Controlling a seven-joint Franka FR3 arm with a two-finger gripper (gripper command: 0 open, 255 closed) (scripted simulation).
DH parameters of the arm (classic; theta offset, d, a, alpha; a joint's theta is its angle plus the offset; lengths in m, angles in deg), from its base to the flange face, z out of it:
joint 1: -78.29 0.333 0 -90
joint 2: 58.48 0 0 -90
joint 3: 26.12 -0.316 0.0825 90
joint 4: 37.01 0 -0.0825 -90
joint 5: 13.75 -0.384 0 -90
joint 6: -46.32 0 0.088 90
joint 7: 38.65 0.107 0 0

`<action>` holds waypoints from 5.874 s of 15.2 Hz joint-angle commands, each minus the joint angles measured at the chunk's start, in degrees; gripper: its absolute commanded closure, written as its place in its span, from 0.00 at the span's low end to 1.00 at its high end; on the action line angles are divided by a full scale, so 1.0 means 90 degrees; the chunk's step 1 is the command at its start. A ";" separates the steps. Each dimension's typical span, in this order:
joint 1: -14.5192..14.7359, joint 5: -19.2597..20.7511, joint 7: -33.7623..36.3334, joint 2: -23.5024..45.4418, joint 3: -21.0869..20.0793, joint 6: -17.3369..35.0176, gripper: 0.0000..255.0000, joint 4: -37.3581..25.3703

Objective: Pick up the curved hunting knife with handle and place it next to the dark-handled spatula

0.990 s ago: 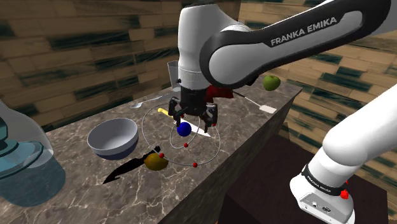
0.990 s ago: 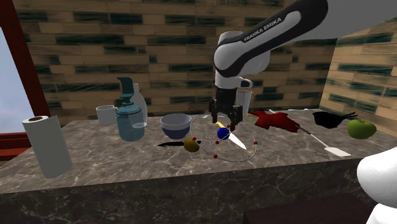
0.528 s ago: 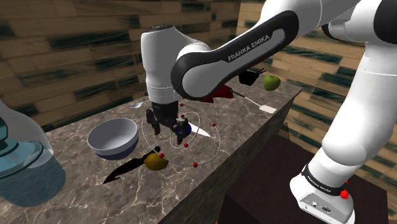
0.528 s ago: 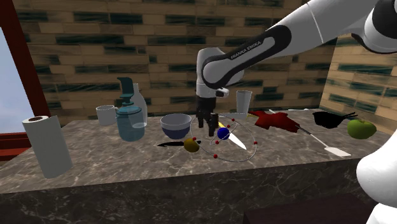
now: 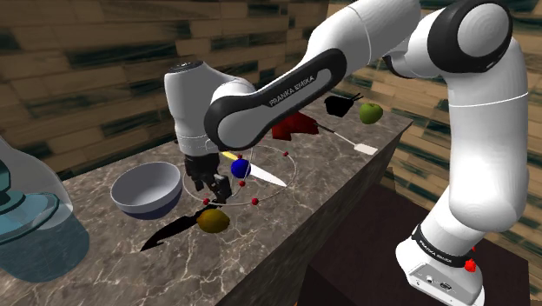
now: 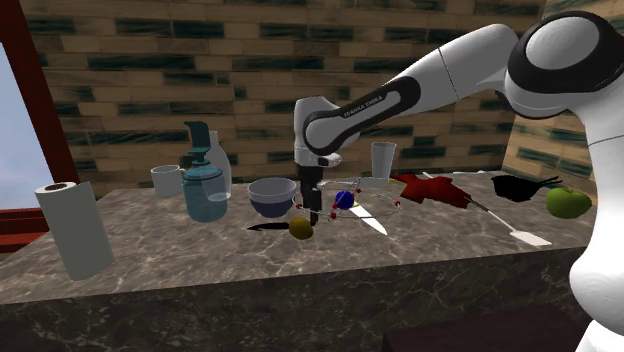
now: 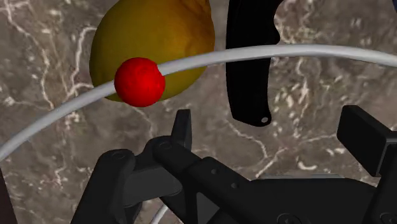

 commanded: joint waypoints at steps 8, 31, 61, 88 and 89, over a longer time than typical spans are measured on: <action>0.0100 0.0193 0.0146 0.0219 0.0139 0.0323 0.00 0.0161; -0.0040 -0.0130 -0.0041 -0.0144 -0.0088 -0.0256 1.00 -0.0141; -0.2404 -0.4139 -0.5357 -0.5596 0.1080 0.0001 1.00 0.4180; -0.4305 -0.2680 -0.9805 -0.6077 0.4509 0.0095 1.00 0.5098; -0.4413 -0.2622 -0.9957 -0.5981 0.4595 0.0116 1.00 0.5023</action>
